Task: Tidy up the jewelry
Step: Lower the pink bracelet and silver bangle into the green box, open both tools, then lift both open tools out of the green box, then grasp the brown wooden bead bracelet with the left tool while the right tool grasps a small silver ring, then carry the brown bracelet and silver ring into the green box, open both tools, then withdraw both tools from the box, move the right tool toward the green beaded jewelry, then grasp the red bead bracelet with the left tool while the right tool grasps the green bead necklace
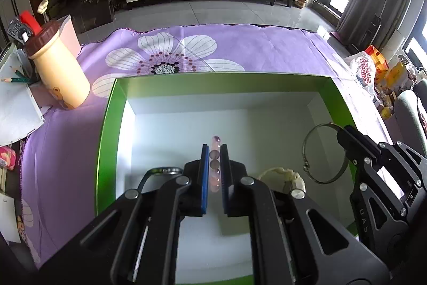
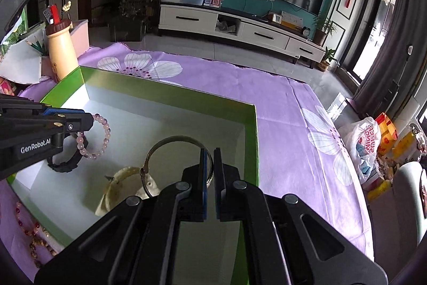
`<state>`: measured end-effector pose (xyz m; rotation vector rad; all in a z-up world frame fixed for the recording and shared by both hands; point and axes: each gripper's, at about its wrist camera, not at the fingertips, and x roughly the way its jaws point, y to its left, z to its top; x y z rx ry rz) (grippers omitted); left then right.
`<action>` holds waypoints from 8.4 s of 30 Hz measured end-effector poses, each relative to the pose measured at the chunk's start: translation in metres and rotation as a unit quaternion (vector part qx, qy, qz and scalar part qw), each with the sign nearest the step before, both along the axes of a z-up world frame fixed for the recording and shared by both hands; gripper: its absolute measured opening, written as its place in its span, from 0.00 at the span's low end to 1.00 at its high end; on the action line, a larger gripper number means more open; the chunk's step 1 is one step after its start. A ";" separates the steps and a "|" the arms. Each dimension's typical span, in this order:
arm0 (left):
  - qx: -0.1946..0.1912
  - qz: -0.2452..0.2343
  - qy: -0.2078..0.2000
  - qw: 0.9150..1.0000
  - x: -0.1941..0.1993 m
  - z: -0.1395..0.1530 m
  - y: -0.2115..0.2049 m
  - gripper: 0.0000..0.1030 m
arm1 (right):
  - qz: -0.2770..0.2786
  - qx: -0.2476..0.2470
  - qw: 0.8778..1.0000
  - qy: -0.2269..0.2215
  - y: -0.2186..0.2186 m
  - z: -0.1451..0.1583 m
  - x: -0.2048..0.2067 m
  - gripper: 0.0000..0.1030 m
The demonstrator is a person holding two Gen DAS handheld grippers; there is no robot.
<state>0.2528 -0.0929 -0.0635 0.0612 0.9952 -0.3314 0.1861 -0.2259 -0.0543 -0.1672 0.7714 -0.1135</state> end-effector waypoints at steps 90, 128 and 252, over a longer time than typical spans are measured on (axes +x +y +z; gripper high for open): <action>0.004 0.030 0.008 1.000 -0.191 -0.048 0.081 0.10 | 0.038 0.111 0.993 0.028 0.002 -0.054 -0.159 0.20; -0.028 -0.007 -0.089 0.996 -0.167 0.072 0.059 0.10 | 0.041 0.122 0.988 -0.080 -0.017 0.032 -0.170 0.20; 0.054 0.129 -0.001 0.990 -0.146 -0.060 0.127 0.41 | 0.108 0.151 0.980 0.073 0.043 -0.056 -0.147 0.20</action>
